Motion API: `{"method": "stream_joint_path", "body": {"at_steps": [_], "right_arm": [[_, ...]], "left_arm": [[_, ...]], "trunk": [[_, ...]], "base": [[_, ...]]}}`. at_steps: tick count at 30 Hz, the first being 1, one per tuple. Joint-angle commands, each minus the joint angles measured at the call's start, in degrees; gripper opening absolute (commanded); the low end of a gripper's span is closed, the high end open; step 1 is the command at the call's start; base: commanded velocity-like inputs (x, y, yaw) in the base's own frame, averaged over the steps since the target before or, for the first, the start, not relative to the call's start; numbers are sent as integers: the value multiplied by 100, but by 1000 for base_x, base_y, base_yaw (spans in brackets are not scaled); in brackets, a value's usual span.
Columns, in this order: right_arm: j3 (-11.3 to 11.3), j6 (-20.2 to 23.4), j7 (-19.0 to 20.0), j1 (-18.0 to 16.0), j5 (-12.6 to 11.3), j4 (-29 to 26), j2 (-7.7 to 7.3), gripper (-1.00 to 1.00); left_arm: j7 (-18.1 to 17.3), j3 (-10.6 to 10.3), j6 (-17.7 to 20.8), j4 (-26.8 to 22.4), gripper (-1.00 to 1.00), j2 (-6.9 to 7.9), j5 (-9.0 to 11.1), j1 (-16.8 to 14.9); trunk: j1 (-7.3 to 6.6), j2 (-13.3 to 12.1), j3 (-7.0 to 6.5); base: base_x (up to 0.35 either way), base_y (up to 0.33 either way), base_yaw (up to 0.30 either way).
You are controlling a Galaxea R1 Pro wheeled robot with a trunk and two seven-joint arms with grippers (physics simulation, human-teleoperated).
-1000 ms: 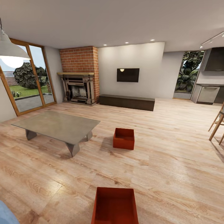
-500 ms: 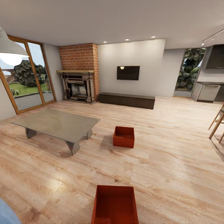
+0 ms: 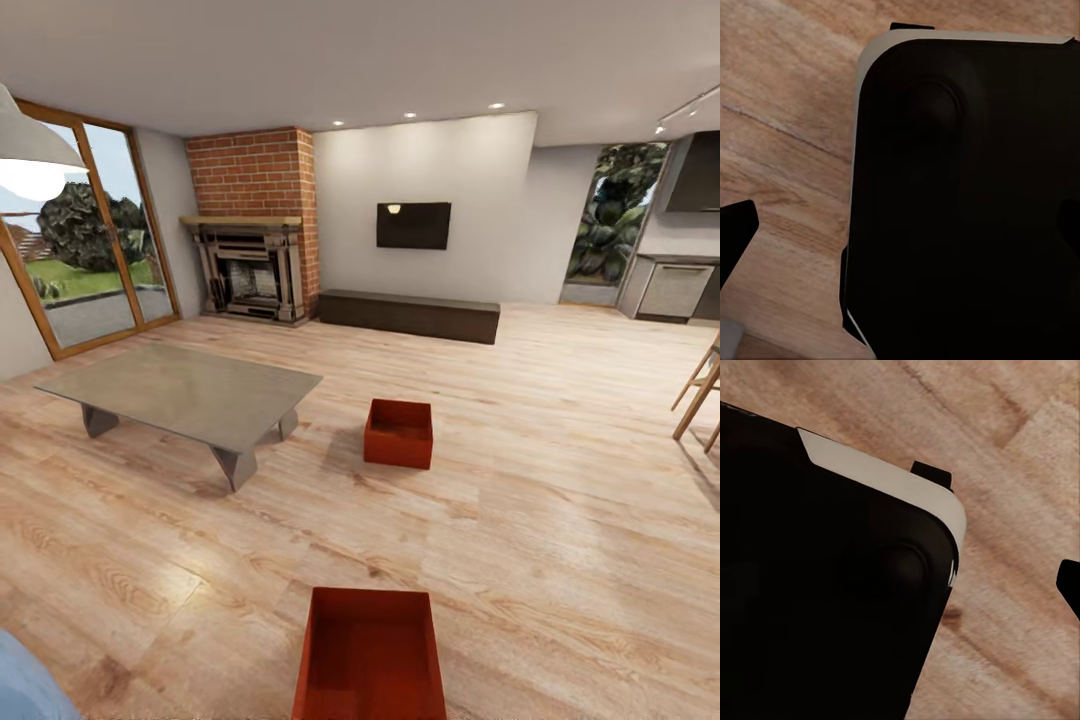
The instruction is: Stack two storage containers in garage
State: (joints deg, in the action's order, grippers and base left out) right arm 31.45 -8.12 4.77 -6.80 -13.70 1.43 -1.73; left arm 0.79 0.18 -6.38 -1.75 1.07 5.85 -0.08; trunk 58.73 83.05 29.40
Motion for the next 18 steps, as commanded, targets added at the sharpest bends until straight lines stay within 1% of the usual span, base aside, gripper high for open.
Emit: {"method": "stream_joint_path", "body": {"at_steps": [1,18], "right_arm": [[37,-32,33,-6,-62,15,-1,100],[37,-32,33,-6,-72,15,-37,100]], "left_arm": [[0,-3,-13,-1,100,-1,56,-1],[0,-9,-13,-1,100,-2,56,-1]], "trunk": [[0,3,14],[0,3,171]], "base": [[0,0,61],[0,0,70]]}}
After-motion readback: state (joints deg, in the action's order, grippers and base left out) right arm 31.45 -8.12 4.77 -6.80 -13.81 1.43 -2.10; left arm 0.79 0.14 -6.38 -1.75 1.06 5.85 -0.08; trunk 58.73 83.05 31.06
